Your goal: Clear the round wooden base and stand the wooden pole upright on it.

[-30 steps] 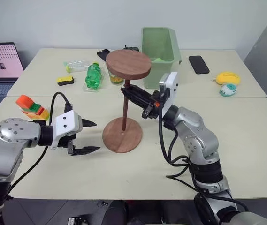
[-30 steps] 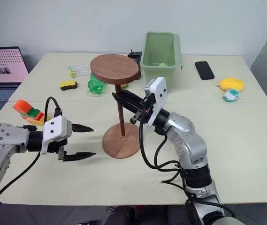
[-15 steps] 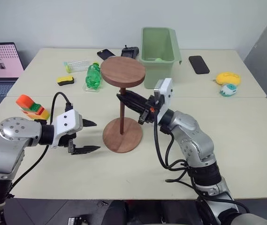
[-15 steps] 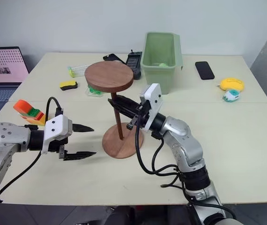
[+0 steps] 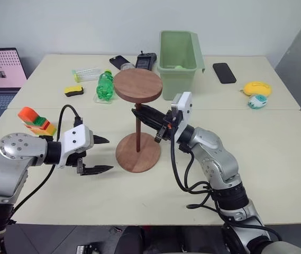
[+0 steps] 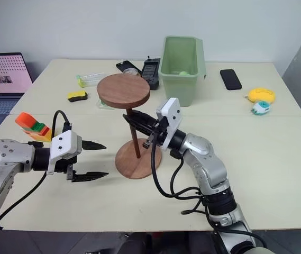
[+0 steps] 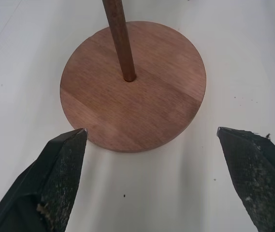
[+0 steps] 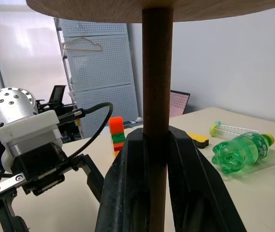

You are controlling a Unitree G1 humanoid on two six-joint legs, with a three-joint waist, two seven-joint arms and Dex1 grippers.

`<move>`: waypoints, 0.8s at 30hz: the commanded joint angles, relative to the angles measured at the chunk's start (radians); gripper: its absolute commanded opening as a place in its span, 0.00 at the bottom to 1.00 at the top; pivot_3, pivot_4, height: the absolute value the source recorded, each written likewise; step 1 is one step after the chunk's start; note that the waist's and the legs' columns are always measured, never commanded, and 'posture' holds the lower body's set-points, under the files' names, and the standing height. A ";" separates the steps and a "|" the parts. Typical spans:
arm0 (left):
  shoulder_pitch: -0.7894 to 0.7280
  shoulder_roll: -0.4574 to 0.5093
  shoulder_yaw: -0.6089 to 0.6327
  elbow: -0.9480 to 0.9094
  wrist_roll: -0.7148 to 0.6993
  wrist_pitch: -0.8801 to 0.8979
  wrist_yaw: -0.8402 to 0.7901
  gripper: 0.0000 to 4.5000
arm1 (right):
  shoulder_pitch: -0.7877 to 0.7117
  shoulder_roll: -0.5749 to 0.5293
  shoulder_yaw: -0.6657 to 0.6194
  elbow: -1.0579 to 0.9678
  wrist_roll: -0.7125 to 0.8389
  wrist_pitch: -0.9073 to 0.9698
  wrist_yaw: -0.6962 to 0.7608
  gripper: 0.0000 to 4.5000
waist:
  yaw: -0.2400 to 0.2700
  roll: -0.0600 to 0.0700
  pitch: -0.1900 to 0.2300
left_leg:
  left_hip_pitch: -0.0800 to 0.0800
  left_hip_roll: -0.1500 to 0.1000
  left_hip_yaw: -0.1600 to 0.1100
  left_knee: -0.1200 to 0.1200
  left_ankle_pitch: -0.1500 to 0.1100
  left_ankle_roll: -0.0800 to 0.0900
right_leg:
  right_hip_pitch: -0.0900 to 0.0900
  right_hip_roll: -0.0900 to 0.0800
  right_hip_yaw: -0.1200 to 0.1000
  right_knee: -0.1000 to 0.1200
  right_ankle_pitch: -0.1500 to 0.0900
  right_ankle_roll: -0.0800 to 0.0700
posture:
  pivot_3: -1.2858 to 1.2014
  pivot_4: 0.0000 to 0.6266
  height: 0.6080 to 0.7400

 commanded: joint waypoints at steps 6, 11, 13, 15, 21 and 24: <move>-0.031 -0.001 -0.002 0.000 -0.010 -0.019 -0.008 1.00 | 0.003 -0.012 0.023 -0.001 -0.009 -0.031 0.009 0.04 | 0.000 0.000 0.000 | 0.000 0.000 0.000 0.000 0.000 0.000 | 0.000 0.000 0.000 0.000 0.000 0.000 | 0.52 0.24 1.00; -0.033 -0.002 -0.002 0.005 -0.009 -0.023 -0.009 1.00 | 0.026 -0.026 0.043 -0.014 -0.005 -0.022 0.023 0.04 | 0.000 0.000 0.000 | 0.000 0.000 0.000 0.000 0.000 0.000 | 0.000 0.000 0.000 0.000 0.000 0.000 | 0.52 0.24 1.00; -0.034 -0.002 -0.003 0.007 -0.008 -0.024 -0.010 1.00 | 0.033 -0.031 0.047 -0.018 -0.005 -0.020 0.027 0.04 | 0.000 0.000 0.000 | 0.000 0.000 0.000 0.000 0.000 0.000 | 0.000 0.000 0.000 0.000 0.000 0.000 | 0.52 0.24 1.00; -0.031 -0.001 -0.001 0.005 -0.008 -0.025 -0.010 1.00 | 0.038 -0.035 0.050 -0.027 -0.003 -0.015 0.029 0.04 | 0.000 0.000 0.000 | 0.001 0.000 0.000 0.000 0.000 0.000 | 0.000 0.000 0.000 0.000 0.000 0.000 | 0.52 0.24 1.00; -0.029 -0.001 0.000 0.003 -0.008 -0.028 -0.011 1.00 | 0.042 -0.042 0.054 -0.029 -0.010 -0.015 0.030 0.04 | 0.000 0.000 0.000 | 0.001 0.000 0.000 0.000 0.000 0.000 | 0.001 0.000 0.000 0.000 0.000 0.000 | 0.52 0.24 1.00; -0.030 -0.002 -0.001 0.005 -0.007 -0.030 -0.011 1.00 | 0.041 -0.047 0.054 -0.015 -0.023 -0.022 0.024 0.04 | 0.000 0.000 0.000 | 0.001 0.000 0.000 0.000 0.000 0.000 | 0.001 0.000 0.000 0.000 0.000 0.000 | 0.52 0.24 1.00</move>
